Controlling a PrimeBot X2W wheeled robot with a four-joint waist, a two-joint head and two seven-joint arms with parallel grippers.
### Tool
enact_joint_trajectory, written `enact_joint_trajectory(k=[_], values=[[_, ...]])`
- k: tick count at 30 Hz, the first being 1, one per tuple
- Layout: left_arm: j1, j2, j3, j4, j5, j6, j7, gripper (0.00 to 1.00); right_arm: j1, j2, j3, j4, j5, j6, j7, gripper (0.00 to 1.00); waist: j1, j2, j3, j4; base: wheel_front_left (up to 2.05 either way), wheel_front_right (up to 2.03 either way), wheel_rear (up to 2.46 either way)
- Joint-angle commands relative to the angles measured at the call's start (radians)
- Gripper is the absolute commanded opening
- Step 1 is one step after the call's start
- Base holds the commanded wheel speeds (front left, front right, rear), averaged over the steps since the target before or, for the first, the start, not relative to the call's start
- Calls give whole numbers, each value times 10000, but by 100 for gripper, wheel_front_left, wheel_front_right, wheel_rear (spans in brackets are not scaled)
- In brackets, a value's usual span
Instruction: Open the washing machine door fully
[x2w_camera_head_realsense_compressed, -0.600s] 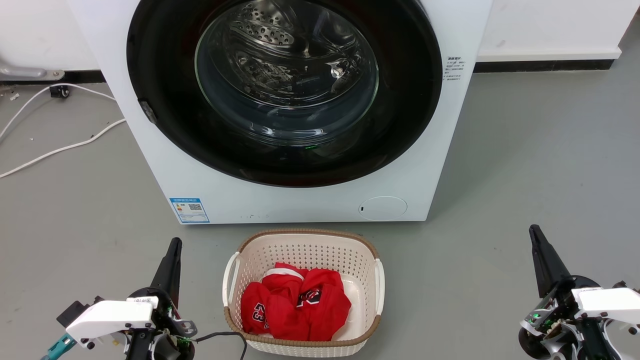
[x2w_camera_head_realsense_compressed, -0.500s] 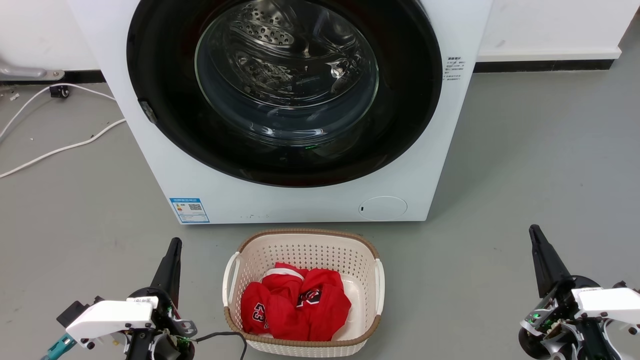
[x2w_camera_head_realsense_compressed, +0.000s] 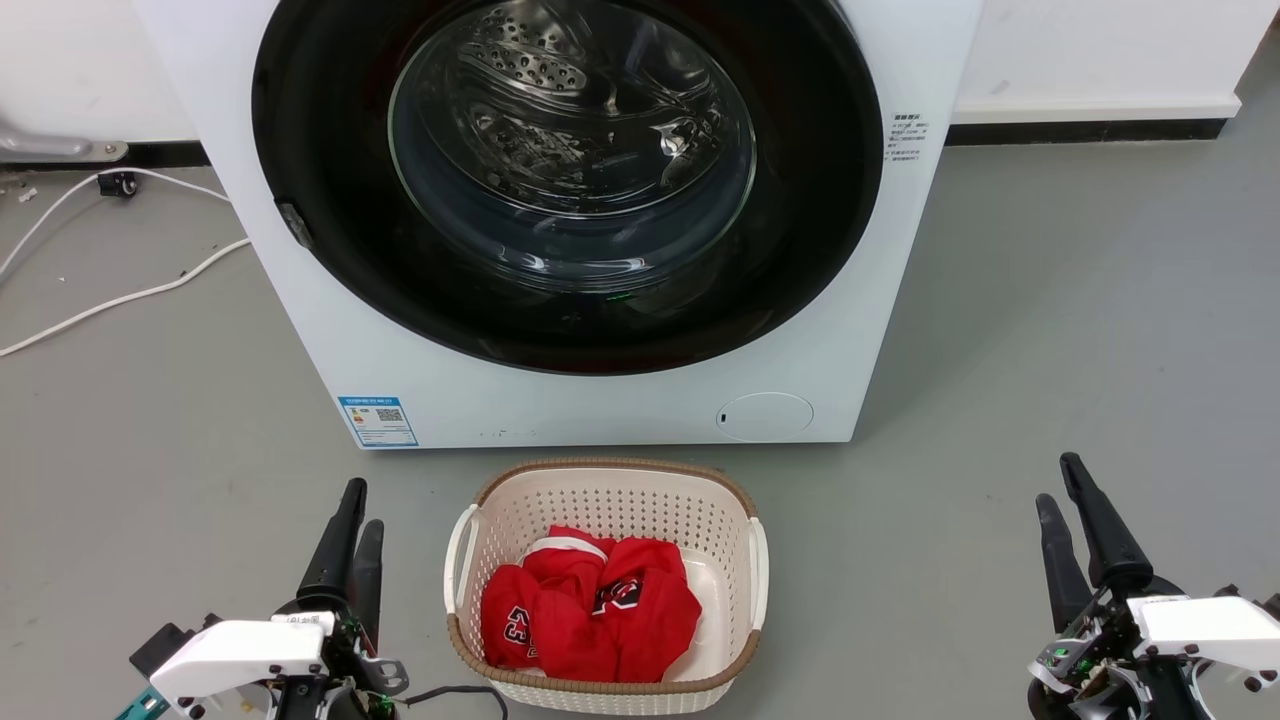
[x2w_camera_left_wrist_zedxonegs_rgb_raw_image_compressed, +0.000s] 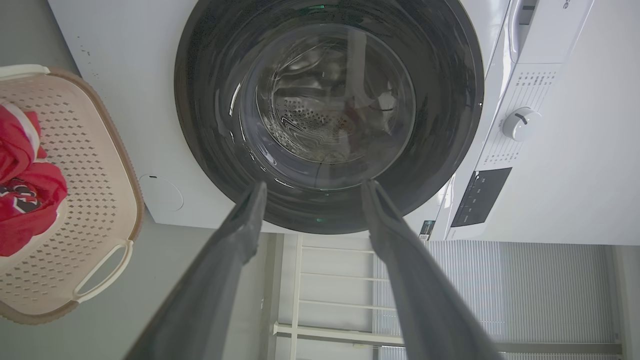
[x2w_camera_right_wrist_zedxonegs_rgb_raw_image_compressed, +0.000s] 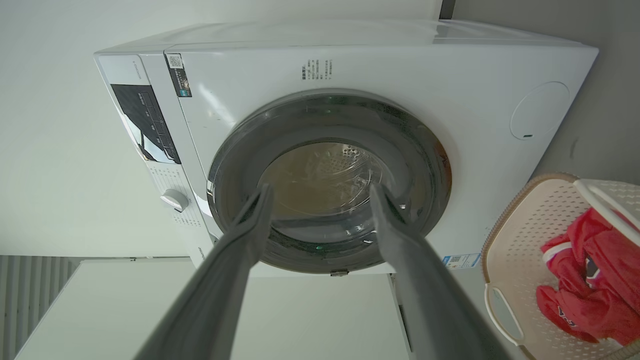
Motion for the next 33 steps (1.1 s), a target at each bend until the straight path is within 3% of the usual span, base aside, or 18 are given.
enact_joint_trajectory(k=[1,12,21,33], values=[[-214,45,-56,-255,87,-9,-86,100,-133,-30,47,-269,-106,12,-92,100,0,0,0,-3,0,0,0],[-186,28,-58,-939,1561,-14,-571,100,-28,-3,165,-776,-1540,13,-566,100,0,0,-9,-13,0,0,0],[-216,15,47,-1621,3376,-18,-925,100,0,17,249,-1492,-4556,14,-916,100,0,0,-2,12,0,0,0],[-100,-3,-184,-2054,6299,-23,-1346,100,176,42,527,-1929,-7621,16,-1338,100,0,0,4,-17,0,0,0]])
